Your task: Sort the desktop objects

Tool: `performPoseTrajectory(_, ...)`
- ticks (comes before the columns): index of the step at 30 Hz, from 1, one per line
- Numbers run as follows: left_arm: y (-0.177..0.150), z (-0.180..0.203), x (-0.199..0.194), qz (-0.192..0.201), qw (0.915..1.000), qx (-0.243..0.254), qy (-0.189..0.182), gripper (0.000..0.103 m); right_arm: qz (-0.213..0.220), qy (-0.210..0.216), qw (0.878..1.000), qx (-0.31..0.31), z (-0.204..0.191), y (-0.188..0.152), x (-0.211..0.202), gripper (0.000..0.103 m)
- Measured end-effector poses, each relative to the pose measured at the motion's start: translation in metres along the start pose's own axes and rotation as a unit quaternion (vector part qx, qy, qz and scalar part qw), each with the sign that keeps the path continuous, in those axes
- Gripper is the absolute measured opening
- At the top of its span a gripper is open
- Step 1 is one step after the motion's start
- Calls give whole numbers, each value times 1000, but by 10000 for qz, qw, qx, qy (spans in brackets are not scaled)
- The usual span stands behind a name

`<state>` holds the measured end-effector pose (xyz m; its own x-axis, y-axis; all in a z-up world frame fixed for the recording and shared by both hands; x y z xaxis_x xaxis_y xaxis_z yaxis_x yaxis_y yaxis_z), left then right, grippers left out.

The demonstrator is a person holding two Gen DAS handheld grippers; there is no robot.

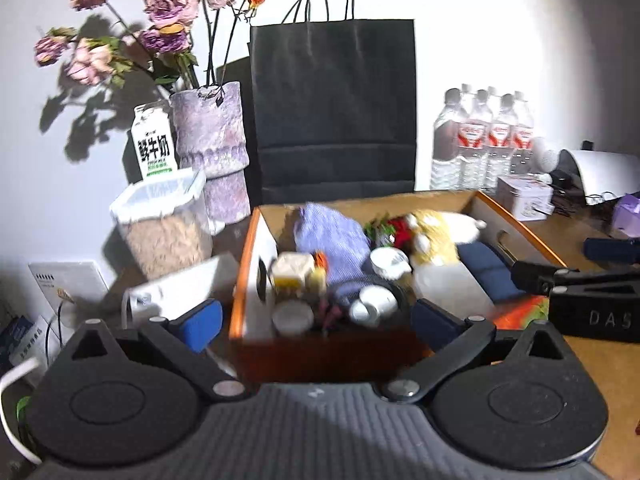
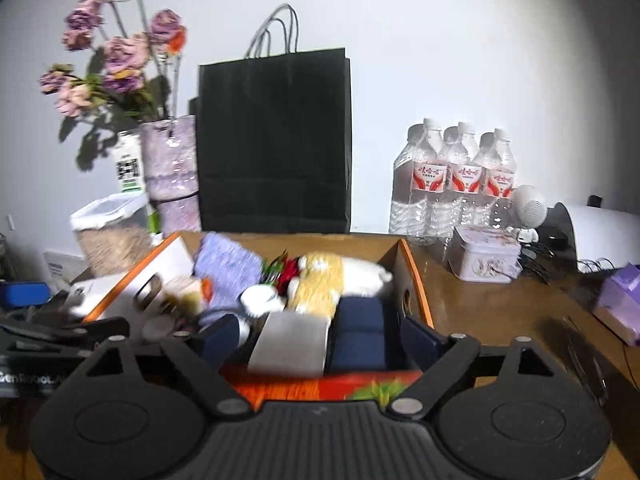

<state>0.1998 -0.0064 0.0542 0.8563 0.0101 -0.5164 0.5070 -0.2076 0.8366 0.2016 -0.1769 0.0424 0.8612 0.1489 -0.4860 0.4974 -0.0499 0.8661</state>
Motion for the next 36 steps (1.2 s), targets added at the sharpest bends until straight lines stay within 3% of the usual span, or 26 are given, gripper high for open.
performPoseTrajectory(10, -96, 15, -74, -309, 9988, -355, -166, 103, -514, 353, 9981, 30, -3, -108, -84, 89)
performPoseTrajectory(15, -139, 18, -110, -466, 9979, -386, -222, 103, -569, 352, 9976, -195, 2, -140, -126, 90)
performPoseTrajectory(20, -170, 12, -142, -421, 9963, -663, -344, 103, -569, 253, 9980, 96, 19, -158, -156, 96)
performPoseTrajectory(25, -176, 10, -144, -424, 9953, -779, -394, 103, -463, 260, 9986, 4, 8, -163, -153, 97)
performPoseTrajectory(31, -164, 17, -108, -554, 9960, -512, -486, 103, -627, 18, 9979, -152, -7, -164, -116, 97)
performPoseTrajectory(36, -157, 18, -81, -742, 9936, -631, -574, 103, -717, -71, 9973, -159, -10, -157, -87, 97)
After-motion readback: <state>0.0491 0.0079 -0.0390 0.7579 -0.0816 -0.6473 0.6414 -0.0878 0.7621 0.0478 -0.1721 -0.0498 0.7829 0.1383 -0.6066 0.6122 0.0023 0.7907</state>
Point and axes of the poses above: each gripper's, at about its wrist camera, not at the fingertips, and x roughly the way its jaws point, z to its right, y to its top, the point moved 10 cm from there along x, roughly the way its jaws point, and after that the axes turned 7 degrees about x, right-handed, at the moved point
